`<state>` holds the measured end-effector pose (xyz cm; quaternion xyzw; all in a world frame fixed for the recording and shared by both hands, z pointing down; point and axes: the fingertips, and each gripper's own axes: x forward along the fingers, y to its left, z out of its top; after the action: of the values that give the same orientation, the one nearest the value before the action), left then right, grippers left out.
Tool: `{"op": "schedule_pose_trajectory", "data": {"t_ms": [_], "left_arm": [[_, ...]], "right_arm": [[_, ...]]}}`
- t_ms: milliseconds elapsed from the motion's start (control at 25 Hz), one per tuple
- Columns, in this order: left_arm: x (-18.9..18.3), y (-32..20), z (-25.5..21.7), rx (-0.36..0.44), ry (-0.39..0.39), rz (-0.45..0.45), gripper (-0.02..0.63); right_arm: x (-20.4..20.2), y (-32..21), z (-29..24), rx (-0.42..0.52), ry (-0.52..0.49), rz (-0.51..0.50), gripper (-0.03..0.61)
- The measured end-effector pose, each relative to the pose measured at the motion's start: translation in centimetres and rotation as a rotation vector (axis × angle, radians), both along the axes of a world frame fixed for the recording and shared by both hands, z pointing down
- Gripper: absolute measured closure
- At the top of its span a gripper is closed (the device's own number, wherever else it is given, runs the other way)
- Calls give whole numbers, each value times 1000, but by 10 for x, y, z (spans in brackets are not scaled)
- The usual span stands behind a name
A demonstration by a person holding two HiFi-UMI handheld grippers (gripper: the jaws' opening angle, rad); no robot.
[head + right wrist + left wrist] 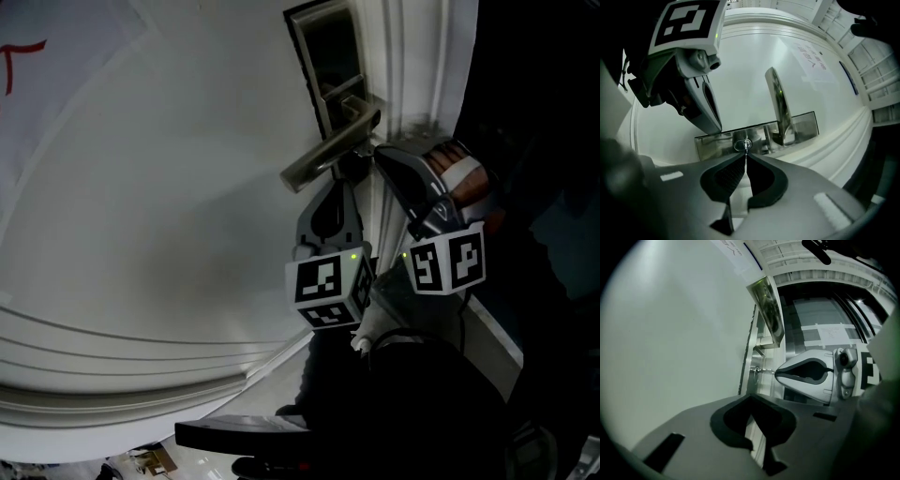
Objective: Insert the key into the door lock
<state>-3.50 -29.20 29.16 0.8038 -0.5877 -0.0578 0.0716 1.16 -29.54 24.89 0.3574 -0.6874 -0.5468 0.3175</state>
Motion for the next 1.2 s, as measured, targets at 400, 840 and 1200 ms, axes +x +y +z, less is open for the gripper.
{"op": "schedule_pose_trajectory", "data": {"t_ms": [400, 840, 1200], "left_arm": [[11, 1, 2, 28, -19, -3, 612], [17, 6, 2, 27, -36, 2, 612], [14, 8, -1, 35, -39, -5, 612]], "right_arm": [[61, -1, -25, -286, -879, 54, 577], [71, 8, -20, -438, -1127, -8, 578], [67, 10, -20, -449, -1110, -19, 578]]}}
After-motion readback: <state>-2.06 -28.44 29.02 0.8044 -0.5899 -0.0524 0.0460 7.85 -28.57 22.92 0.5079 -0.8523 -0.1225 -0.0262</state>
